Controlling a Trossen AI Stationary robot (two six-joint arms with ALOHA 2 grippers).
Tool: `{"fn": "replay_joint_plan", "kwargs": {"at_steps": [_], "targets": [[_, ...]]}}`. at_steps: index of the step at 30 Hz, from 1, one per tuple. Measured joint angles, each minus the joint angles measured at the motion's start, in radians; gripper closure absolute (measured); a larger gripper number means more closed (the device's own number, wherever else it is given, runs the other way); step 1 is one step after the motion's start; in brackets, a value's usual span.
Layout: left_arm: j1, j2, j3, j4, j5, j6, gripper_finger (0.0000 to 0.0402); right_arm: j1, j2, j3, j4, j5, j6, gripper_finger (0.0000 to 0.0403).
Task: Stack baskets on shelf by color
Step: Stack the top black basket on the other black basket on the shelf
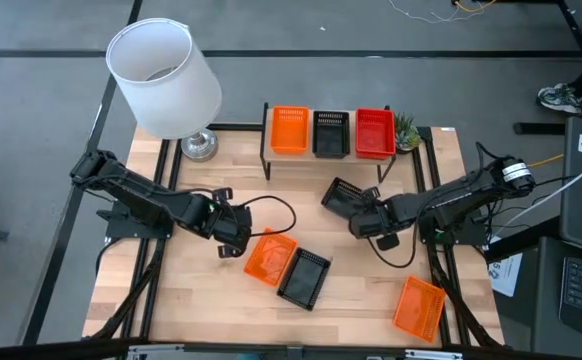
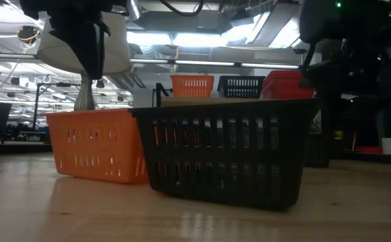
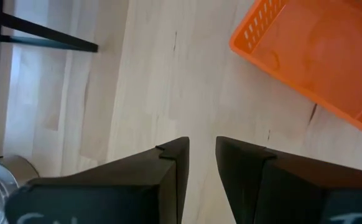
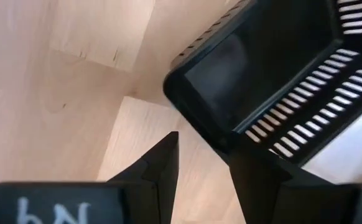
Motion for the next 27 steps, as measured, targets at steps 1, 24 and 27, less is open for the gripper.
{"fn": "replay_joint_plan", "kwargs": {"at_steps": [1, 24, 27], "targets": [[0.000, 0.000, 0.000, 0.002, 0.000, -0.001, 0.0329, 0.000, 0.000, -0.008, 0.005, 0.000, 0.002, 0.0267], [-0.003, 0.000, 0.000, 0.002, 0.000, -0.002, 0.0329, 0.143, -0.001, 0.281, 0.000, -0.129, 0.216, 0.0398], [-0.003, 0.000, 0.000, 0.002, 0.000, -0.002, 0.0329, 0.178, -0.001, 0.430, -0.081, -0.138, 0.216, 0.0399]]}}
